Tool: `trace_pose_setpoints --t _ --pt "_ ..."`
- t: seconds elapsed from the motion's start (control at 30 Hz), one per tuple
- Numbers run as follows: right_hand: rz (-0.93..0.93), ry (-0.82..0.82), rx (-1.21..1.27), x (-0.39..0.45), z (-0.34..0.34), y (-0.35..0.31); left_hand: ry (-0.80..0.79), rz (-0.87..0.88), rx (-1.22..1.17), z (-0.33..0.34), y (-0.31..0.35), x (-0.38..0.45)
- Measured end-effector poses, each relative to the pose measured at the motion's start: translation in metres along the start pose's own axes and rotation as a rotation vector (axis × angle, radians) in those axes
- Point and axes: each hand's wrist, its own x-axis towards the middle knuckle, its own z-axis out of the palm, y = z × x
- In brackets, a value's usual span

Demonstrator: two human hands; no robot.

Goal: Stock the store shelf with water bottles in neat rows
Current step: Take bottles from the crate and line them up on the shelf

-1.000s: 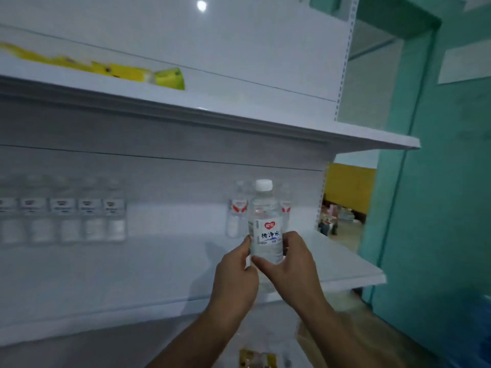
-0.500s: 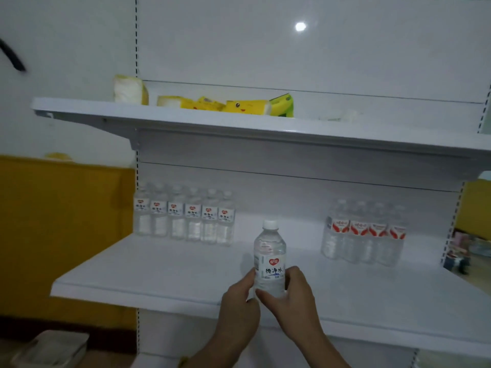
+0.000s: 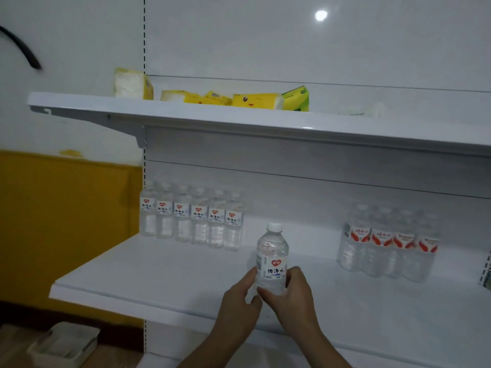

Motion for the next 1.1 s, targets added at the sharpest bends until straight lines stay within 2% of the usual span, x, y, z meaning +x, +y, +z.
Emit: trace_pose_setpoints --t 0.53,0.83,1.1 --pt "0.038 0.083 0.095 0.152 0.086 0.046 -0.237 -0.103 0.471 0.005 -0.067 0.058" --pt "0.039 0.18 0.069 0.211 0.135 0.052 -0.216 -0.016 0.519 0.01 -0.077 0.057" --pt "0.06 0.214 -0.053 0.231 0.146 0.055 -0.21 0.031 0.504 0.013 -0.082 0.055"
